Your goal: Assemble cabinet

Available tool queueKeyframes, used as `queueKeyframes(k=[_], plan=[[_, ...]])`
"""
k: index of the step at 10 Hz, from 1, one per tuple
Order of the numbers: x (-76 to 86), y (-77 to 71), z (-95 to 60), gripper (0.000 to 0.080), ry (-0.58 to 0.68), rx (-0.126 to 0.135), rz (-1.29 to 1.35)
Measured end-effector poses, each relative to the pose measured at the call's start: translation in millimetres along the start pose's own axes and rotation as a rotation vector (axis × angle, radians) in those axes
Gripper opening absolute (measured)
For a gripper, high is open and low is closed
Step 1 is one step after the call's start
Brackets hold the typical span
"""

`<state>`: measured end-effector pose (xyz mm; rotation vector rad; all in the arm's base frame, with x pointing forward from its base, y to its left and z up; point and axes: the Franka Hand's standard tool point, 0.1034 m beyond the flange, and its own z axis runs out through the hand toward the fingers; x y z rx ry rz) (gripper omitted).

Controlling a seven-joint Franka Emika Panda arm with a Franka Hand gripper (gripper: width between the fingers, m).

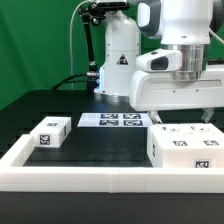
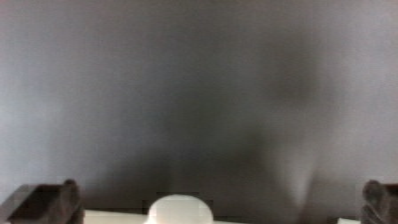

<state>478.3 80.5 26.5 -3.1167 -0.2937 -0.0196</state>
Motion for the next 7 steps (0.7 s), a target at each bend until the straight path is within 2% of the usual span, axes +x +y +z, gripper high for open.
queueKeyframes(k=[1, 3, 7], plan=[[-0.3, 7.6, 7.7, 0.0797, -0.005, -0.003, 0.015], [-2.2, 6.5, 18.1, 0.0797, -0.004, 0.003, 0.021], [-2.5, 2.3, 18.4, 0.0797, -0.013, 0.020, 0.046]])
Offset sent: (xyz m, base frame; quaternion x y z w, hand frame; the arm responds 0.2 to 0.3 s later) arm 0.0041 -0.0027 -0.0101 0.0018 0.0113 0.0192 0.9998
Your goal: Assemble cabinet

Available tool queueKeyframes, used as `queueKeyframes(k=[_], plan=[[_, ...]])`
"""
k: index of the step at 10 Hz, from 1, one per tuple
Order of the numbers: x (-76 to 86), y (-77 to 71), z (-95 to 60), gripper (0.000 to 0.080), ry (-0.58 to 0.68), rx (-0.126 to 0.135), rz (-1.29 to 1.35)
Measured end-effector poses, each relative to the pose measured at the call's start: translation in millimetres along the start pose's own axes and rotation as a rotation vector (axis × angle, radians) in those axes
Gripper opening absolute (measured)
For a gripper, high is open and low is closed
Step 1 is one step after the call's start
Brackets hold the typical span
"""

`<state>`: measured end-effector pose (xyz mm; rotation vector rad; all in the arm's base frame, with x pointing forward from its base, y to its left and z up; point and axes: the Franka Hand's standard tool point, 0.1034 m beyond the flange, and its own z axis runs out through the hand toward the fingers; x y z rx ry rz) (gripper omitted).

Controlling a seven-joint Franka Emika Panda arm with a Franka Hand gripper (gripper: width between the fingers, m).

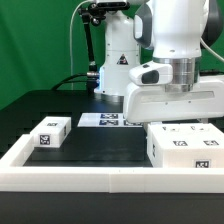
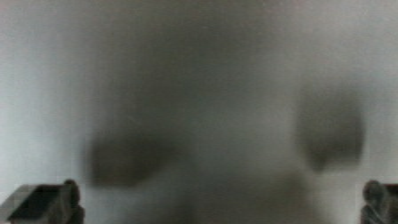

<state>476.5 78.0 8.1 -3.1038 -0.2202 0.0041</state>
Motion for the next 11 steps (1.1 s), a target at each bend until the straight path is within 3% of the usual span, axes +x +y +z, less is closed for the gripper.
queueKeyframes(k=[10, 11], plan=[[12.2, -1.7, 2.2, 0.0782, 0.035, 0.002, -0.013], [12.0, -2.0, 2.3, 0.0612, 0.034, 0.002, -0.019]])
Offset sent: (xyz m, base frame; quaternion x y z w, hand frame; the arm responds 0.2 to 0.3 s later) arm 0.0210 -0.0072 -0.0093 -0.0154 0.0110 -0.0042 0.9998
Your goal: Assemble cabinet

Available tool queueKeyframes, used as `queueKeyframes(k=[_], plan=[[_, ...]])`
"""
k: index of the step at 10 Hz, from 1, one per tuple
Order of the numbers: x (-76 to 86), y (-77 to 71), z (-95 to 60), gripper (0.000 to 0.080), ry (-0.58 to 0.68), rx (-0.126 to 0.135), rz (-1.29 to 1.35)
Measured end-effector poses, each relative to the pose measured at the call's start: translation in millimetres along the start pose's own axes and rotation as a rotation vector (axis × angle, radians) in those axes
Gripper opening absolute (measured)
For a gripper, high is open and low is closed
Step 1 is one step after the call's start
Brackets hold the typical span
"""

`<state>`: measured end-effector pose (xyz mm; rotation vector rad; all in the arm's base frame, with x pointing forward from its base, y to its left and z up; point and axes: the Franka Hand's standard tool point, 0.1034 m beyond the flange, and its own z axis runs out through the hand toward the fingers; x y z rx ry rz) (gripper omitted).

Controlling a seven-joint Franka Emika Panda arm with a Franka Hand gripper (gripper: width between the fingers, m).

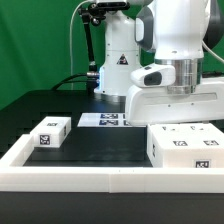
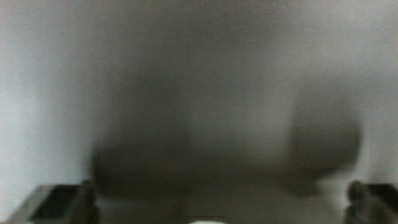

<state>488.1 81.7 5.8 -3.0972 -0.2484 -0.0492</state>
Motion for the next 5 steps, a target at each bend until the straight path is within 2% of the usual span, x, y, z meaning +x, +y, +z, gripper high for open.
queueKeyframes(k=[1, 2, 3, 4, 5], plan=[[-0.8, 0.9, 0.3, 0.0612, -0.001, -0.001, -0.011], [-1.9, 1.9, 0.8, 0.0430, -0.002, -0.001, -0.020], [-2.0, 1.5, 0.9, 0.0295, 0.003, -0.001, -0.023], [-2.5, 1.2, 1.1, 0.0295, 0.004, -0.001, -0.024], [-2.9, 0.9, 1.3, 0.0112, 0.004, 0.000, -0.025]])
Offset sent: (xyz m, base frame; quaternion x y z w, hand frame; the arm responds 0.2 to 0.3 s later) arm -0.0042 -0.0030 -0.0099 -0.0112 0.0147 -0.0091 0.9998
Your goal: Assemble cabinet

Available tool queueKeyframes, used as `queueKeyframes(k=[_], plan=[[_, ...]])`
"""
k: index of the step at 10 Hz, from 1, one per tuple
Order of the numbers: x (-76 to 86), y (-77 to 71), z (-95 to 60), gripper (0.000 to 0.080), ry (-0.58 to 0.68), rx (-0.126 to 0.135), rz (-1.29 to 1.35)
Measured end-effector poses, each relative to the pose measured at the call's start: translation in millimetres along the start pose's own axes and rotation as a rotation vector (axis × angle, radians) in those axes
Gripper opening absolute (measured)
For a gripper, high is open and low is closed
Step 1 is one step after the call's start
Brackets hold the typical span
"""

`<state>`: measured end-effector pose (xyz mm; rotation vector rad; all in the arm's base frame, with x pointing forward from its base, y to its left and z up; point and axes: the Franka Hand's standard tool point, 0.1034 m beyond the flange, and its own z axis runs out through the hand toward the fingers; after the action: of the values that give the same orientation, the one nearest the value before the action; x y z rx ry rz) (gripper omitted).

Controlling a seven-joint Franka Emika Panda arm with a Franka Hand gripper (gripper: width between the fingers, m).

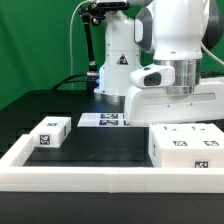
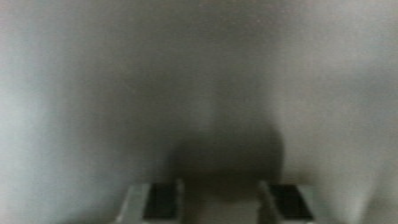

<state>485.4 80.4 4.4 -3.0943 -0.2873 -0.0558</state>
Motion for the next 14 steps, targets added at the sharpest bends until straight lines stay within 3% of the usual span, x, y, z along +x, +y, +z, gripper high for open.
queueKeyframes(k=[1, 7, 13, 14], plan=[[-0.1, -0.7, 0.0, 0.0036, 0.000, 0.000, -0.002], [-0.1, -0.8, -0.7, 0.0002, -0.001, 0.000, -0.020], [8.0, -1.9, -40.6, 0.0002, -0.021, -0.010, -0.054], [7.2, -2.1, -39.3, 0.0002, -0.020, -0.010, -0.054]])
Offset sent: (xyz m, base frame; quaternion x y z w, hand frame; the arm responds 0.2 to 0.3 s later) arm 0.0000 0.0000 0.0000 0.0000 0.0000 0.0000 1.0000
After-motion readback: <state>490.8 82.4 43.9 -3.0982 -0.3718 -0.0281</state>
